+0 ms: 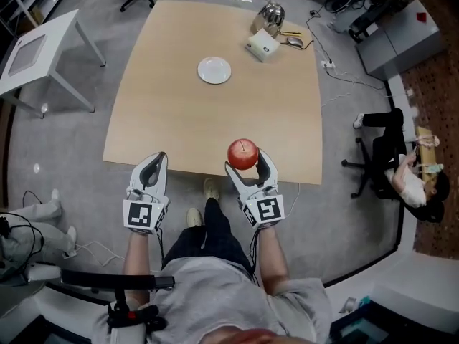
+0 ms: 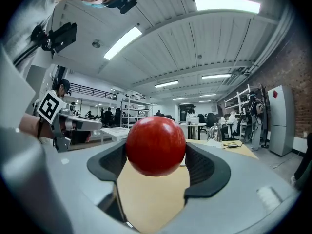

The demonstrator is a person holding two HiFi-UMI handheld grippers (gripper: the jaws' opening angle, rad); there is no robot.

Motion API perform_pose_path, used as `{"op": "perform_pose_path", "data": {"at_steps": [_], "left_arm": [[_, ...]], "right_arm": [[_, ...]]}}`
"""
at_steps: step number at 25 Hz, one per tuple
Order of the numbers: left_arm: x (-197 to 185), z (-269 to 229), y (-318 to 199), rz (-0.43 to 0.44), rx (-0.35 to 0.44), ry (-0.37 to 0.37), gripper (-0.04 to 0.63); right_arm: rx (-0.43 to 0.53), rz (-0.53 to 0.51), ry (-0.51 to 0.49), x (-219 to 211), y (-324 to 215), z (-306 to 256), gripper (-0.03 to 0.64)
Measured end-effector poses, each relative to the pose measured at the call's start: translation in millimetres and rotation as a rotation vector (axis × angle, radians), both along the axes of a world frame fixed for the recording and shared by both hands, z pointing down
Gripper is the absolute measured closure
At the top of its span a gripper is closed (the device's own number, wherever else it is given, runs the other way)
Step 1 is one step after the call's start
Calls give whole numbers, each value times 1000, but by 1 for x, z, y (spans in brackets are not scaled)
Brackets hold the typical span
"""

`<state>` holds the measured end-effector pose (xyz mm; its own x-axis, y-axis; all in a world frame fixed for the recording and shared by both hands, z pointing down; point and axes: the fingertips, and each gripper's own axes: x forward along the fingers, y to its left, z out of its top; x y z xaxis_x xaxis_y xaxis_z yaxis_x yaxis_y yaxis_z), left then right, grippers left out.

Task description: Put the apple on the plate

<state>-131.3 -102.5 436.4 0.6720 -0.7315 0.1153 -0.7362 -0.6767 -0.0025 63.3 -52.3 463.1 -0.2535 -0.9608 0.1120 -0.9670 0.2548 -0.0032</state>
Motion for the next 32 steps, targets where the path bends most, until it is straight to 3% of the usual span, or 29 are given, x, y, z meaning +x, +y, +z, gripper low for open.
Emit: {"op": "perform_pose_path", "data": {"at_steps": [15,32], "left_arm": [[52,73,-91,-4,-9,-23,577],[61,133,-159,-42,-24,-48,577]], "right_arm": [[15,-50,-13,31,-96,66,238],[-2,-79,-8,53,-187,133,238]]}}
